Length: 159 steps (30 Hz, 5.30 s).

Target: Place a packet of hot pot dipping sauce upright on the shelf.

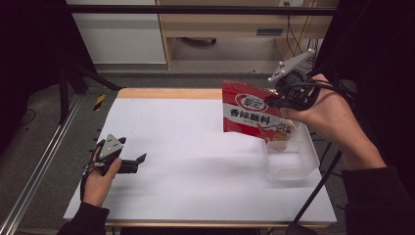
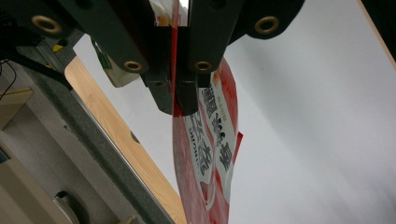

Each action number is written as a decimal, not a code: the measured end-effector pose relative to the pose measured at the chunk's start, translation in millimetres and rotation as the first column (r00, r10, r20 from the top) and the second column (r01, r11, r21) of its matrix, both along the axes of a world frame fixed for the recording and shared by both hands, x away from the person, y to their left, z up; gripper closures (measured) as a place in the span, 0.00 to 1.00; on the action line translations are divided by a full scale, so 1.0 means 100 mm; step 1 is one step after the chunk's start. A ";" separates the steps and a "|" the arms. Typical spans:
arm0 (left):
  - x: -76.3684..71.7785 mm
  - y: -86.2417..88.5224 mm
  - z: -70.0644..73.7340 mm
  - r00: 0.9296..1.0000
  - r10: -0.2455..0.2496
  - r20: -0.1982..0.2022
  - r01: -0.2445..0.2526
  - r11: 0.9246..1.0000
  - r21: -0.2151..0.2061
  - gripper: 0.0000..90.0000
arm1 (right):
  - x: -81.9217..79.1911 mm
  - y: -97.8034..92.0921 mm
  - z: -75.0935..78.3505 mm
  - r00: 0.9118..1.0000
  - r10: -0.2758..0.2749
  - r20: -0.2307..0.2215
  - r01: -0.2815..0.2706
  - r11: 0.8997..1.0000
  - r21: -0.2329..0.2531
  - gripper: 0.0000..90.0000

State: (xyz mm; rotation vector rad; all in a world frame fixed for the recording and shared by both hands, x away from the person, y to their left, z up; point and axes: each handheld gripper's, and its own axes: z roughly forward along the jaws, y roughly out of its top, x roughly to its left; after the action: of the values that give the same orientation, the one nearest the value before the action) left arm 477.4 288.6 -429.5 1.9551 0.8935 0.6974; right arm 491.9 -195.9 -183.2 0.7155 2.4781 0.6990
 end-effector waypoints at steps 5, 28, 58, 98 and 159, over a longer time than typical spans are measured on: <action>0.00 0.01 -0.01 1.000 0.006 -0.005 -0.006 1.000 -0.007 0.05 | -0.05 -0.12 0.01 1.000 -0.025 0.009 0.025 1.000 0.017 1.00; 0.01 -0.02 -0.01 1.000 -0.015 -0.005 0.016 1.000 0.010 0.06 | -0.20 -0.74 -0.23 0.991 -0.137 -0.015 0.137 0.990 0.025 1.00; 0.00 -0.06 -0.02 0.999 -0.033 -0.011 0.033 0.999 0.028 0.06 | -0.23 -1.23 -0.82 0.971 -0.220 -0.091 0.226 0.972 0.064 0.99; 0.01 -0.08 -0.04 0.998 -0.047 -0.029 0.049 0.997 0.056 0.06 | -0.06 -0.91 -0.83 0.963 -0.269 -0.021 0.269 0.959 0.091 0.43; -0.02 0.06 -0.06 0.998 0.021 -0.051 -0.022 1.000 -0.016 0.05 | 0.10 1.06 -2.10 0.968 -0.252 0.010 0.239 0.932 0.273 0.10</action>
State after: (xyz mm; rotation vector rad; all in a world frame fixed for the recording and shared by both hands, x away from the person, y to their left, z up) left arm 475.1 295.0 -435.7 1.9585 0.9497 0.6538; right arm 502.0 -90.0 -393.2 1.0769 2.2213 0.9541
